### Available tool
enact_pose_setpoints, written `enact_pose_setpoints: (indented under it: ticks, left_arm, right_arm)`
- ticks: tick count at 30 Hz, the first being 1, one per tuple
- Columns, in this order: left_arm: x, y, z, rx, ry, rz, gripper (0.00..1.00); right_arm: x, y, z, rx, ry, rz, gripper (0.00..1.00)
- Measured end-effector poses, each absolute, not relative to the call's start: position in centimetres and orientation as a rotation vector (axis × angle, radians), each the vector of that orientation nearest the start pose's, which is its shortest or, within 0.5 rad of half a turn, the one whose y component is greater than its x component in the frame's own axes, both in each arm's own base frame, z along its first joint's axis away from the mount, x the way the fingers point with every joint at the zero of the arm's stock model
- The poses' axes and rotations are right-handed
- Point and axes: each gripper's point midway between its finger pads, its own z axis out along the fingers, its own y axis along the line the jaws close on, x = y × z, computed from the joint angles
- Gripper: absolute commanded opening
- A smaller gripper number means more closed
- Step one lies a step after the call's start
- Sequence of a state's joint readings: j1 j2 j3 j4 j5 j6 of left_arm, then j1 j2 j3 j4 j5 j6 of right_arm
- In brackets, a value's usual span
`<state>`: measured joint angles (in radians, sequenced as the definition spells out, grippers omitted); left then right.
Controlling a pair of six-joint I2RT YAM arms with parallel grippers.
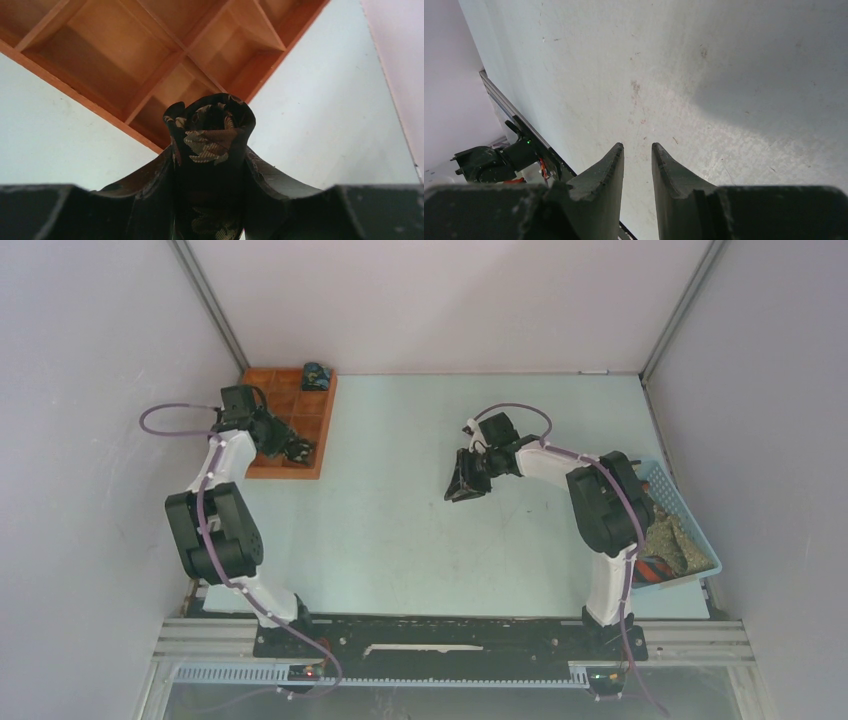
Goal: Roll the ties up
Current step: Place the tie in the storage box.
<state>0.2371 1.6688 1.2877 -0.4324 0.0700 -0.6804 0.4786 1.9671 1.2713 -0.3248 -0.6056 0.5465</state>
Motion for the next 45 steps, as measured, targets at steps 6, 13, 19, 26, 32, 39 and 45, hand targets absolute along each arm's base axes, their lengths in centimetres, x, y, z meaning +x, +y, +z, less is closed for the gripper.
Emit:
enact_pose_setpoints:
  ticks: [6,13,19,26,32,39,45]
  left_arm:
    - [43.9,7.5,11.7,-1.075,2.201,-0.253,0.48]
    - [43.8,7.7,10.5,-1.095,2.221,-0.232,0.55]
    - [43.9,7.3,9.5,-1.096,2.247,-0.232,0.61]
    - [44.2,6.0,8.9,-1.077,2.27,-0.237,0.65]
    - [44.2,5.6,8.9,-1.068,2.274,-0.231,0.58]
    - [44.3,5.5,8.5,-1.09,2.274,-0.228,0.48]
    - [44.7,6.0,7.7,-1.116,2.269,-0.189,0.44]
  right_arm:
    - [32.3,30.2,5.2,-0.156,2.744,1.128,0.31]
    - [32.2,30.4,5.2,-0.164,2.742,1.133,0.31]
    - [32.1,30.5,5.2,-0.166,2.745,1.133,0.31]
    - [32.1,30.4,4.9,-0.163,2.752,1.131,0.3]
    - [32.0,30.4,4.9,-0.162,2.753,1.131,0.31]
    - [32.1,30.4,4.9,-0.164,2.753,1.13,0.31]
    - [32.1,30.4,4.9,-0.165,2.752,1.131,0.31]
